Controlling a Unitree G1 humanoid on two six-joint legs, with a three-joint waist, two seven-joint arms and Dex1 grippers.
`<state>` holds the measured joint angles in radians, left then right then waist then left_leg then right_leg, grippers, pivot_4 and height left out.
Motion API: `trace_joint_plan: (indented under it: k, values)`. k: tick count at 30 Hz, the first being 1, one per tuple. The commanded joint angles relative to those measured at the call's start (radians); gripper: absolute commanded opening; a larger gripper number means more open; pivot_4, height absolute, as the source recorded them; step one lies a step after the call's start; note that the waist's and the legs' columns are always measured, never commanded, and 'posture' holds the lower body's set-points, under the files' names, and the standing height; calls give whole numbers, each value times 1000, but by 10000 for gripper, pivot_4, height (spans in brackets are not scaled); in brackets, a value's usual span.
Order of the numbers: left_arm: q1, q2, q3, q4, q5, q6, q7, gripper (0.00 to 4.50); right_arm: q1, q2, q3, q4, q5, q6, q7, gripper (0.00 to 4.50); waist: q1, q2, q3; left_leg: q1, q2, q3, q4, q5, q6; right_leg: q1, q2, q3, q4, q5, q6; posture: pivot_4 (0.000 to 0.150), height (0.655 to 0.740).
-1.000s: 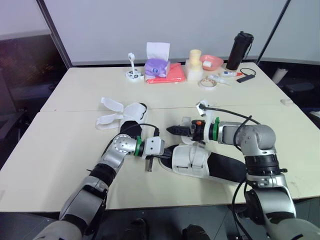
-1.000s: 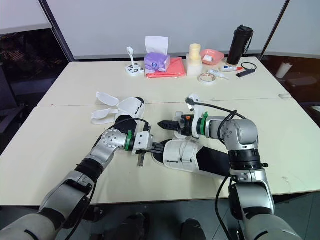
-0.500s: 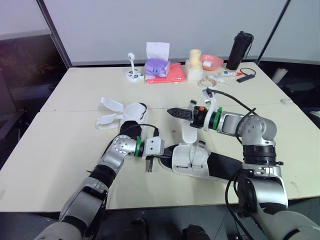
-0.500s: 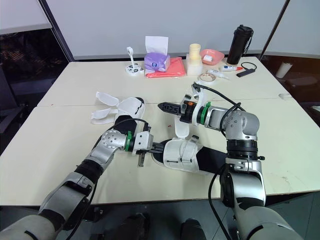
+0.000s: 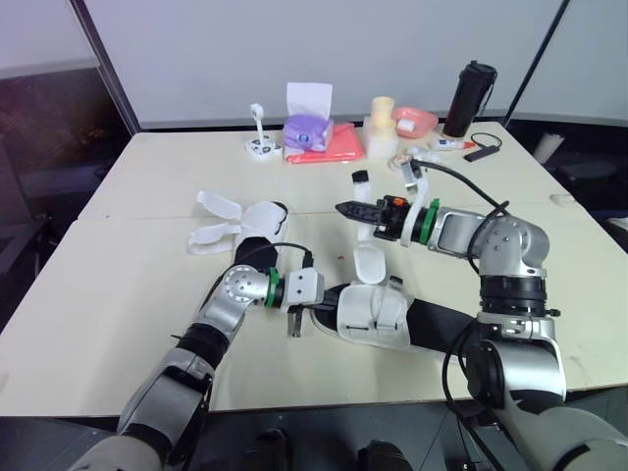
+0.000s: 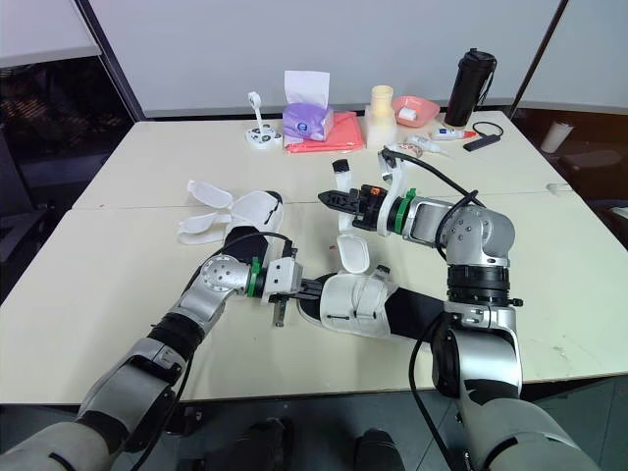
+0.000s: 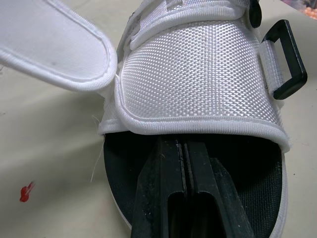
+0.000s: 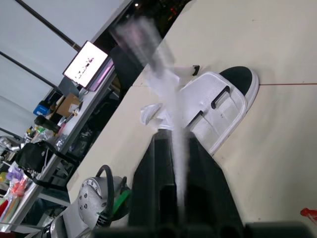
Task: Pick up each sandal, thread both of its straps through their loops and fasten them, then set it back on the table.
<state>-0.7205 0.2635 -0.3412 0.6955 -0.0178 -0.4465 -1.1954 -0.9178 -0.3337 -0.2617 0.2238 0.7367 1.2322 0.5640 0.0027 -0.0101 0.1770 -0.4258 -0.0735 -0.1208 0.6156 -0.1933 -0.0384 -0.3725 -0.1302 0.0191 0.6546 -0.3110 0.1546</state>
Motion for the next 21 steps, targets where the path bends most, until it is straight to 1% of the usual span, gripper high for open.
trace_joint_plan:
  k: [1, 6, 9, 12, 16, 18, 21]
  values:
    - [21, -6, -28, 11, 39, 15, 3, 0, -15, -23, 8, -92, 22, 4, 1, 346, 1, 0, 0, 0, 0, 0, 0, 0, 0, 0, 0, 0, 0, 0, 0, 1500, 7400]
    - [29, -4, -28, 1, 37, 16, -2, 0, 119, -120, 154, -387, 11, -28, 68, 346, 4, 0, 0, -1, 0, 0, -1, 0, 0, 0, 0, 0, -1, 0, 0, 1500, 7400]
    - [32, -2, -28, -2, 37, 19, -4, 0, 237, -204, 238, -598, -26, -150, 145, 346, 3, 0, 0, -1, 0, 0, -1, 0, 0, 0, 0, 0, -2, 0, 0, 1500, 7400]
    - [30, -3, -23, 2, 30, 34, -8, 0, 359, -300, 331, -753, -141, -302, 169, 346, 2, 0, 0, -1, 0, 0, -1, 0, 0, 0, 0, 0, -2, 0, 1, 1500, 7400]
    - [28, -10, 3, 1, -12, 103, -24, 0, 441, -371, 373, -855, -205, -417, 200, 346, 1, 0, 0, -1, 0, 0, 0, 0, 0, 1, 0, -1, -2, 0, 1, 1500, 7400]
    - [27, -8, 10, 3, -25, 137, -42, 0, 460, -390, 400, -877, -258, -488, 209, 346, 1, 0, 0, 0, 0, 0, 0, 0, 0, 1, 0, 0, -2, 0, 1, 1500, 7400]
    - [33, 4, -3, 1, -35, 187, -104, 0, 491, -395, 433, -883, -335, -607, 214, 346, 0, -1, 0, 0, 1, 0, 0, 0, 0, 1, 0, -1, -2, 0, 0, 1500, 7400]
